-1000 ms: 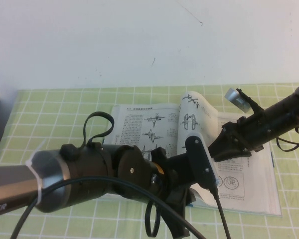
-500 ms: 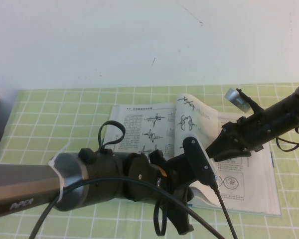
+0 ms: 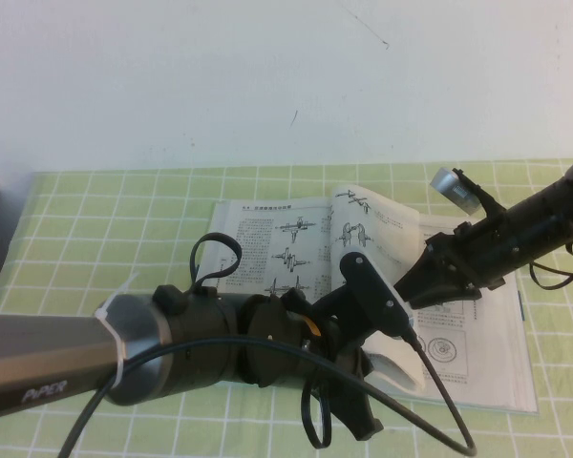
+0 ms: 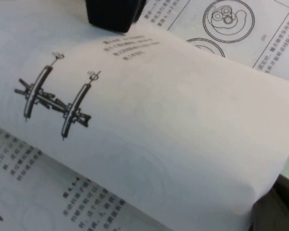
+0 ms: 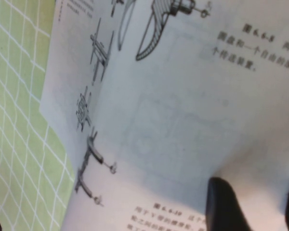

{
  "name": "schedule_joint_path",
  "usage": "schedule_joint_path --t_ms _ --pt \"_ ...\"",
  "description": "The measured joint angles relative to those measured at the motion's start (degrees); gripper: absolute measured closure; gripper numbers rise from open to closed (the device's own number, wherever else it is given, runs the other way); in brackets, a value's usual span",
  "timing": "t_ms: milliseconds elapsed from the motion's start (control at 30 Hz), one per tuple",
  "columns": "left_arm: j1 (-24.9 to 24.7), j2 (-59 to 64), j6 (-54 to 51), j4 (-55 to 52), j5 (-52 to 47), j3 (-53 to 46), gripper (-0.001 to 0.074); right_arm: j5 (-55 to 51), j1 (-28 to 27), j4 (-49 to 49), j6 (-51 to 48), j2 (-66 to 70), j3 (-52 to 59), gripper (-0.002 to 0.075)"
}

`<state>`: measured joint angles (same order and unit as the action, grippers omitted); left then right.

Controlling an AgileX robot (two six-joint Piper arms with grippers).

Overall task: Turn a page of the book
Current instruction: Open the closed book

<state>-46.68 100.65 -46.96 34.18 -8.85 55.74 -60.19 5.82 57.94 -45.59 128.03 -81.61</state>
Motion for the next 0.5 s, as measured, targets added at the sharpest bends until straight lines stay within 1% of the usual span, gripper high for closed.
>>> schedule_joint_path --t_ms 267,367,500 --pt "0.0 0.0 6.5 0.0 1.3 0.0 0.0738 0.0 -0.6 -1.0 -0.1 -4.5 0.4 0.0434" --pt "0.0 0.0 7.7 0.0 2.0 0.0 0.0738 0.0 -0.9 -4.0 0.0 -6.6 0.4 0.0434" --pt "0.0 0.0 8.4 0.0 2.1 0.0 0.0738 -0.4 -1.0 -10.0 2.6 -7.7 0.4 0.0435"
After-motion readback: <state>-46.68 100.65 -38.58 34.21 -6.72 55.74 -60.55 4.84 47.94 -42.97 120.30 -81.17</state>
